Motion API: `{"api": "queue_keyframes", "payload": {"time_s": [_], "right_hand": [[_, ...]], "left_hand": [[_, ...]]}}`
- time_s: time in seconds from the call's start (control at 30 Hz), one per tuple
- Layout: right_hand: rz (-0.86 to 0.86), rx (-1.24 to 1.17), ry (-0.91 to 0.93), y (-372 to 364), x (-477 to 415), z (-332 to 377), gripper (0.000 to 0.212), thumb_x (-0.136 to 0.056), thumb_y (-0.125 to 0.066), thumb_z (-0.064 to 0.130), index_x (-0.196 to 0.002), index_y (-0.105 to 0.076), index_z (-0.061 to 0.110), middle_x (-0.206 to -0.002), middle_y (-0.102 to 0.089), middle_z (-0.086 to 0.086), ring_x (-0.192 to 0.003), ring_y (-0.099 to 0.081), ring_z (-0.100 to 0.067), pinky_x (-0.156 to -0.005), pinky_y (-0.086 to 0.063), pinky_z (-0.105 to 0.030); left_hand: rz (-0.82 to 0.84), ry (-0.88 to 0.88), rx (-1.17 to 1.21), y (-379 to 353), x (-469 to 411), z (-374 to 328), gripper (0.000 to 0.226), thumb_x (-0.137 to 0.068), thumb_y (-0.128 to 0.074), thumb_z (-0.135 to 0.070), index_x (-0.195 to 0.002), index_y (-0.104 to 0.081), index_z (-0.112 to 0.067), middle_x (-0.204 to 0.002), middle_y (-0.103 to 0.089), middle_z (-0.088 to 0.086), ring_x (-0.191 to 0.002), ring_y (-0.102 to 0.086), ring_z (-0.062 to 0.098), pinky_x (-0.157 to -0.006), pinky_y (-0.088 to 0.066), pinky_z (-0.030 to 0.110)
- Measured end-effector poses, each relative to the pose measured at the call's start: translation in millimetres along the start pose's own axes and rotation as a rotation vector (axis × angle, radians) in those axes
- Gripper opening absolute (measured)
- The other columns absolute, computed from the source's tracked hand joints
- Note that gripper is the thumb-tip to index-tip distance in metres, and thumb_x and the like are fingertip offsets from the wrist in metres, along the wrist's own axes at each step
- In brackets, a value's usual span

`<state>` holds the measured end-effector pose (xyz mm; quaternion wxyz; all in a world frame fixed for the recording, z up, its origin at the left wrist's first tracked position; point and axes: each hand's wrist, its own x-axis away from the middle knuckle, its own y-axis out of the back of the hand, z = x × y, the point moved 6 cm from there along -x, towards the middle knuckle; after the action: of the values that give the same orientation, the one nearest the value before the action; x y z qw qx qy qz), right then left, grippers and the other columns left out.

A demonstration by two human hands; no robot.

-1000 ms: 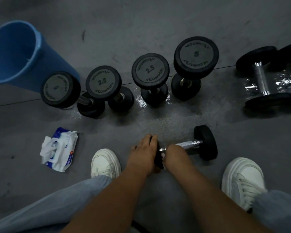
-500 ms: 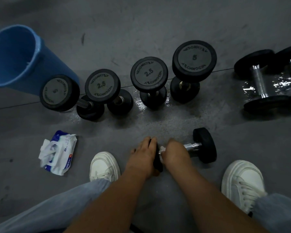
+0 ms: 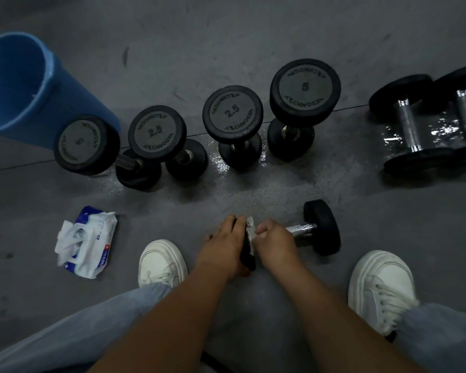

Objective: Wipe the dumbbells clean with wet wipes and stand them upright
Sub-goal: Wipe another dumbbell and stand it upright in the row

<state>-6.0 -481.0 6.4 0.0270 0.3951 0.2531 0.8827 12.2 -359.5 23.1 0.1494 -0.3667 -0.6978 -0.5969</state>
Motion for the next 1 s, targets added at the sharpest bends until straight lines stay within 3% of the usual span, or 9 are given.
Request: {"api": "queue_keyframes", "payload": {"time_s": [0.1,0.17,0.27,0.33,0.4,0.47,0.6,0.8,1.0], "right_hand": [[-0.032,-0.083,-0.035,-11.7,9.2,-14.9,0.020,-0.089,-0.056,0.020,-0.070,-0.063,0.015,-0.062,-0.054,0.004,-0.063,-0.051,-0.013,-0.053,-0.034,-0.022],[0.015,-0.296,-0.253,-30.6,18.8,-38.1,0.032,-0.093,-0.055,0.028,-0.063,-0.057,0.016,-0.055,-0.048,0.005,-0.052,-0.044,-0.010,-0.047,-0.030,-0.021],[0.066,-0.930,-0.574,-56.6,30.8,-55.9,0.015,-0.094,-0.057,0.017,-0.080,-0.062,0.012,-0.058,-0.049,-0.001,-0.036,-0.040,-0.006,-0.035,-0.025,-0.016],[0.090,-1.026,-0.600,-58.9,30.1,-55.4,0.005,-0.093,-0.059,0.014,-0.093,-0.063,0.011,-0.066,-0.056,-0.002,-0.035,-0.047,-0.001,-0.031,-0.028,-0.015],[0.127,-0.985,-0.572,-55.7,28.0,-52.6,0.003,-0.093,-0.061,0.016,-0.092,-0.061,0.013,-0.063,-0.054,-0.001,-0.035,-0.043,-0.002,-0.031,-0.026,-0.015],[0.138,-0.819,-0.480,-45.2,23.6,-46.0,0.015,-0.092,-0.060,0.014,-0.077,-0.058,0.015,-0.060,-0.051,-0.001,-0.040,-0.042,-0.005,-0.035,-0.029,-0.017],[0.014,-0.598,-0.186,-18.8,8.6,-7.1,0.024,-0.086,-0.062,0.012,-0.063,-0.060,0.015,-0.062,-0.060,0.000,-0.061,-0.054,-0.013,-0.062,-0.044,-0.026],[0.054,-0.223,-0.085,-21.2,11.8,-12.2,0.017,-0.093,-0.052,0.015,-0.100,-0.067,0.017,-0.096,-0.068,-0.004,-0.085,-0.061,-0.017,-0.070,-0.039,-0.020],[0.068,0.088,0.046,-14.8,8.8,-6.4,0.019,-0.096,-0.042,0.025,-0.103,-0.059,0.026,-0.098,-0.067,-0.005,-0.091,-0.062,-0.025,-0.077,-0.047,-0.028]], "left_hand": [[0.000,0.002,-0.006,0.5,-0.8,0.0,0.118,-0.065,-0.086,-0.039,-0.153,-0.009,-0.023,-0.159,-0.010,-0.001,-0.138,-0.038,0.026,-0.107,-0.036,0.042],[0.011,0.005,-0.004,-1.4,-1.2,1.3,0.119,-0.065,-0.086,-0.041,-0.154,-0.008,-0.023,-0.161,-0.008,0.001,-0.140,-0.036,0.027,-0.110,-0.035,0.043],[0.002,0.000,-0.002,-1.5,-2.3,2.0,0.120,-0.064,-0.085,-0.044,-0.154,-0.009,-0.023,-0.161,-0.008,0.001,-0.139,-0.037,0.028,-0.111,-0.036,0.043],[0.002,-0.002,-0.002,-2.0,-2.0,2.2,0.120,-0.065,-0.084,-0.045,-0.154,-0.008,-0.023,-0.161,-0.008,0.001,-0.138,-0.037,0.028,-0.111,-0.036,0.043],[-0.003,-0.006,-0.002,-1.8,-1.6,1.9,0.119,-0.066,-0.084,-0.045,-0.154,-0.008,-0.022,-0.161,-0.008,0.001,-0.138,-0.037,0.028,-0.111,-0.035,0.043],[-0.007,-0.006,0.005,-1.4,-1.7,1.6,0.119,-0.065,-0.084,-0.045,-0.154,-0.008,-0.022,-0.161,-0.008,0.001,-0.139,-0.037,0.028,-0.111,-0.035,0.043],[0.008,-0.008,0.012,-1.8,-3.5,3.3,0.120,-0.063,-0.087,-0.038,-0.154,-0.009,-0.023,-0.160,-0.009,0.000,-0.137,-0.039,0.028,-0.109,-0.037,0.044],[-0.017,-0.011,0.008,-3.8,0.5,2.1,0.119,-0.064,-0.086,-0.039,-0.152,-0.009,-0.023,-0.159,-0.009,0.000,-0.136,-0.041,0.028,-0.107,-0.037,0.043],[-0.026,-0.001,0.016,-2.7,-2.9,2.4,0.119,-0.063,-0.085,-0.042,-0.152,-0.009,-0.025,-0.156,-0.014,-0.003,-0.133,-0.045,0.026,-0.105,-0.038,0.041]]}}
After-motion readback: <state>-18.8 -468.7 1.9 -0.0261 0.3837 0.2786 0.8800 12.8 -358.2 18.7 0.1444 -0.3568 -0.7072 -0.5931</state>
